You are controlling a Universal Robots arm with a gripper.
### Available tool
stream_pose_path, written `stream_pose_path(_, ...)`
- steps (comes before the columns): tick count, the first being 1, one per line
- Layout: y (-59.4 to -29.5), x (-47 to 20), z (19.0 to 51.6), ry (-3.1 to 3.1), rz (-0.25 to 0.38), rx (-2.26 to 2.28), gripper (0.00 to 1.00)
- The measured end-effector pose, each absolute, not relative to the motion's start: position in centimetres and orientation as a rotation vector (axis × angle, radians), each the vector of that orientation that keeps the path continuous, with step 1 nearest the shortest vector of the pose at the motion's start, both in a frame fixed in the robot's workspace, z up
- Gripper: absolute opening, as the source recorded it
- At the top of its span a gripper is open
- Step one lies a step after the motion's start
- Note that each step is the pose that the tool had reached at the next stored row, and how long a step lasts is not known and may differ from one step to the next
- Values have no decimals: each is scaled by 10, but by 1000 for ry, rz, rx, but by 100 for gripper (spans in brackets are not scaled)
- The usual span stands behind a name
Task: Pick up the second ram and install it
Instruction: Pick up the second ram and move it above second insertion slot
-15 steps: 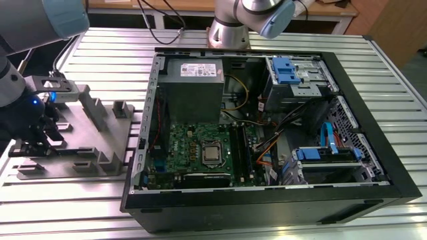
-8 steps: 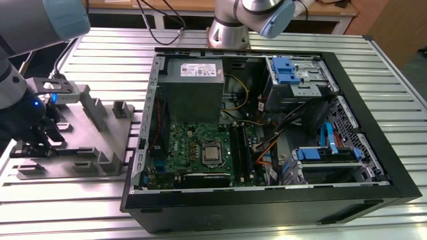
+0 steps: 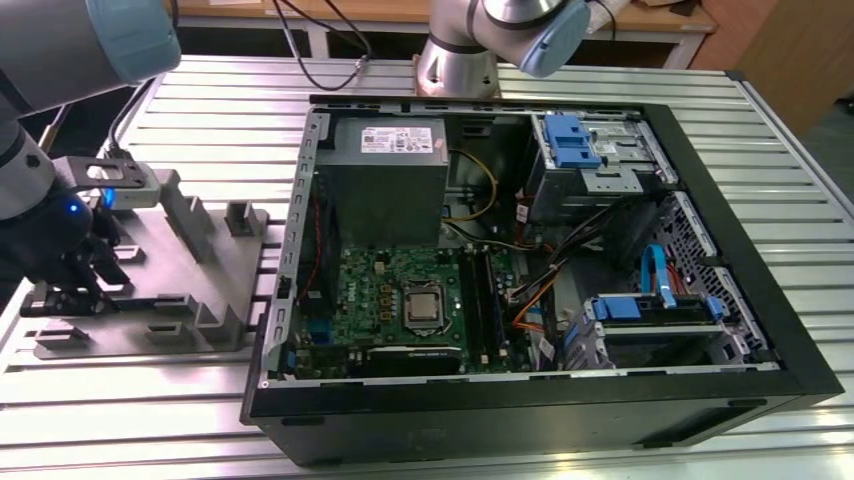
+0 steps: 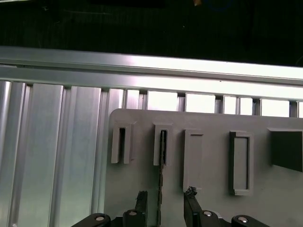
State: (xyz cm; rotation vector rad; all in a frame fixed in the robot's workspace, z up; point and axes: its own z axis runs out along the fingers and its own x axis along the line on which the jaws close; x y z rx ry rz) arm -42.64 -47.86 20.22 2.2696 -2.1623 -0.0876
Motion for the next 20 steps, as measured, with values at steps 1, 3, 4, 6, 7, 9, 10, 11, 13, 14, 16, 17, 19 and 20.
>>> stream_pose_path(1, -479, -426, 202, -2162, -88, 2270, 41)
stream_pose_path(3, -479, -426, 202, -2162, -88, 2270, 41)
stream_pose_path(4, -480, -426, 202, -2162, -88, 2270, 41)
stream_pose_path(6, -480, -426, 202, -2162, -88, 2270, 41)
stream_pose_path(7, -480, -426, 202, -2162, -88, 2270, 41)
stream_pose_path(9, -480, -426, 202, -2162, -88, 2270, 41)
stream_pose_path(10, -480, -426, 202, -2162, -88, 2270, 41)
stream_pose_path(11, -480, -426, 201, -2162, -88, 2270, 41)
stream_pose_path(13, -480, -426, 201, -2162, -88, 2270, 41)
stream_pose_path(14, -480, -426, 201, -2162, -88, 2270, 41)
stream_pose_path(16, -480, -426, 201, -2162, -88, 2270, 41)
stream_pose_path(17, -480, -426, 201, -2162, -88, 2270, 41)
stream_pose_path(19, -480, -426, 201, -2162, -88, 2270, 41)
stream_pose_path(20, -480, -426, 201, -2162, -88, 2270, 41)
